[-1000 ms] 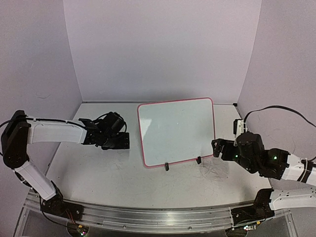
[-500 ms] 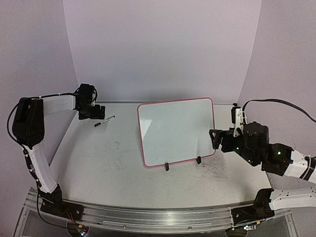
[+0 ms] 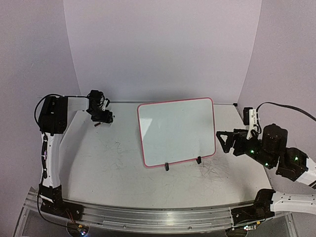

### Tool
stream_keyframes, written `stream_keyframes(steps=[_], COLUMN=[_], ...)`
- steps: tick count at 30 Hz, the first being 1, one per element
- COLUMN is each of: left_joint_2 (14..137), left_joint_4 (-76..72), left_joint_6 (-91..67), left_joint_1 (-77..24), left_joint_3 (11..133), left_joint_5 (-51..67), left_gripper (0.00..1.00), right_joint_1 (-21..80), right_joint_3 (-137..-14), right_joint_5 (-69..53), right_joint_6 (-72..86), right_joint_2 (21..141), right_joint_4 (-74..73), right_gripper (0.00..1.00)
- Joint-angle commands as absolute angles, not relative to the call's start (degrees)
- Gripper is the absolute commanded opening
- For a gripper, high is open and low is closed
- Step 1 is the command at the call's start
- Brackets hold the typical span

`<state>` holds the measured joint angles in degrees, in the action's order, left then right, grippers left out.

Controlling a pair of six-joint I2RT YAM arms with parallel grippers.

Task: Write a sentence on the whiteboard
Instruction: Pick up the whiteboard marker from the corner of the board.

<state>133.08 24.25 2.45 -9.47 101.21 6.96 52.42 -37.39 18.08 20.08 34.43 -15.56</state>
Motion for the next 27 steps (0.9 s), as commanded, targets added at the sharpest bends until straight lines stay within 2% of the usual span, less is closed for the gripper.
stream_keyframes(steps=[1,7,12,18,24,27], left_joint_2=[131.51,128.85,123.15,111.02,92.64,80.99], left_joint_4=[25.75,25.74,25.75,26.24,26.51,24.83], left_joint_6=[2.93,0.27,-7.67,-13.24,-14.64,-18.08], left_joint_1=[-9.81,-12.0,-14.5,-14.8,-15.66,-19.79], left_joint_3=[99.16,92.67,86.0,75.72,66.21,60.89], left_joint_5=[7.1,3.79,-0.42,-1.94,4.23,4.91], left_gripper=[0.62,0.29,0.11,0.02,0.0,0.0], right_joint_1=[52.44,52.45,52.47,52.47,52.34,51.47], right_joint_3=[-37.48,-39.71,-42.77,-45.44,-51.8,-59.33], right_joint_5=[17.99,20.46,21.85,22.29,17.71,15.71], right_joint_6=[22.8,21.4,21.18,21.05,20.47,22.66], right_joint_2=[30.44,36.44,42.81,49.27,56.0,65.82], right_joint_4=[-17.59,-16.7,-16.14,-15.98,-16.18,-21.23], right_gripper=[0.98,0.98,0.98,0.98,0.98,0.96])
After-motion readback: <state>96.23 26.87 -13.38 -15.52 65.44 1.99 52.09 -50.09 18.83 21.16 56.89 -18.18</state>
